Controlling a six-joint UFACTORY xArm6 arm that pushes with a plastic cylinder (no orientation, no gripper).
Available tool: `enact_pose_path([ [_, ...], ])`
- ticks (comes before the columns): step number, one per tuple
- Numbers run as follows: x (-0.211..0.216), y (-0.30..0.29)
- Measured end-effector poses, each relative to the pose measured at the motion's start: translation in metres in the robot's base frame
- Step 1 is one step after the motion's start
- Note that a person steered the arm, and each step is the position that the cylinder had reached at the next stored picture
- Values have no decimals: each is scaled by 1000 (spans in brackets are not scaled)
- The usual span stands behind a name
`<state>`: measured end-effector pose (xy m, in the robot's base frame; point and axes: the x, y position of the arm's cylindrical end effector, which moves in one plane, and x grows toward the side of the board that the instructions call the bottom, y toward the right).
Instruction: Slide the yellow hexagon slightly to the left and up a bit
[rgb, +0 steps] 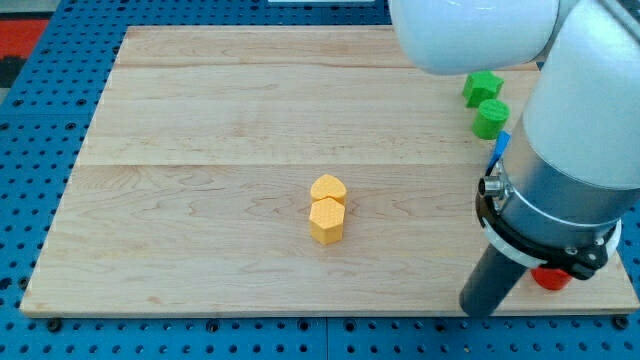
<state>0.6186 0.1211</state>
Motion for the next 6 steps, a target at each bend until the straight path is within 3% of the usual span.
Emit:
enact_pose_path([
  [2, -43, -91],
  [5, -145, -165],
  [6, -141, -167],
])
